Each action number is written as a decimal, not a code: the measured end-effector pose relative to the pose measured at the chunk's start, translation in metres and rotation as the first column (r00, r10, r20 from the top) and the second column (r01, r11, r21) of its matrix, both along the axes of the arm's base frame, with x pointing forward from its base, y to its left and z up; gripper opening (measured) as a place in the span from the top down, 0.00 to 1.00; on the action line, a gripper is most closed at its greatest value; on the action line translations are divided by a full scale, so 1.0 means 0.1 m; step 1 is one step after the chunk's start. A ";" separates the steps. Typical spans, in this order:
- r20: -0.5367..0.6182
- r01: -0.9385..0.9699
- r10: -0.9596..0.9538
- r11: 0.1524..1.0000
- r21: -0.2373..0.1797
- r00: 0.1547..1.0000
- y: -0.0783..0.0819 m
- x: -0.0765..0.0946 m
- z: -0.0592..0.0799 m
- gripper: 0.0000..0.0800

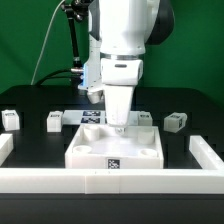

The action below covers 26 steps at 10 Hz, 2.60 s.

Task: Assemble one leg

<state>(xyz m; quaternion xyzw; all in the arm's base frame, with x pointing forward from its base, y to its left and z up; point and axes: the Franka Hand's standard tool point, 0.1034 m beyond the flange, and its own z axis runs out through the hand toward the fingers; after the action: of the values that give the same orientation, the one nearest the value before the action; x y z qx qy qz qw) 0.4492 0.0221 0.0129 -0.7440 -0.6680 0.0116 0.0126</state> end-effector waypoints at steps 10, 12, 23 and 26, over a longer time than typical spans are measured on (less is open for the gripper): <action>0.047 -0.050 0.049 0.999 0.018 0.998 0.45 0.38 0.01 0.64; 0.047 -0.049 0.048 0.999 0.018 0.998 0.44 0.38 0.01 0.39; 0.086 0.100 -0.100 0.995 -0.003 0.991 0.48 0.23 0.62 0.19; 0.086 0.141 -0.141 0.990 -0.001 0.986 0.47 0.22 0.64 0.19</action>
Offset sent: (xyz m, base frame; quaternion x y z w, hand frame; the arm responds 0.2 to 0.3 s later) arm 0.0274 0.0314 -0.0110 -0.0041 -0.0053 -0.0226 0.9997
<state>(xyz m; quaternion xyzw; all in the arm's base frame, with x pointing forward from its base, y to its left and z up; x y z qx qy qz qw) 0.4716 0.0695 0.0770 -0.7892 -0.6136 -0.0188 -0.0179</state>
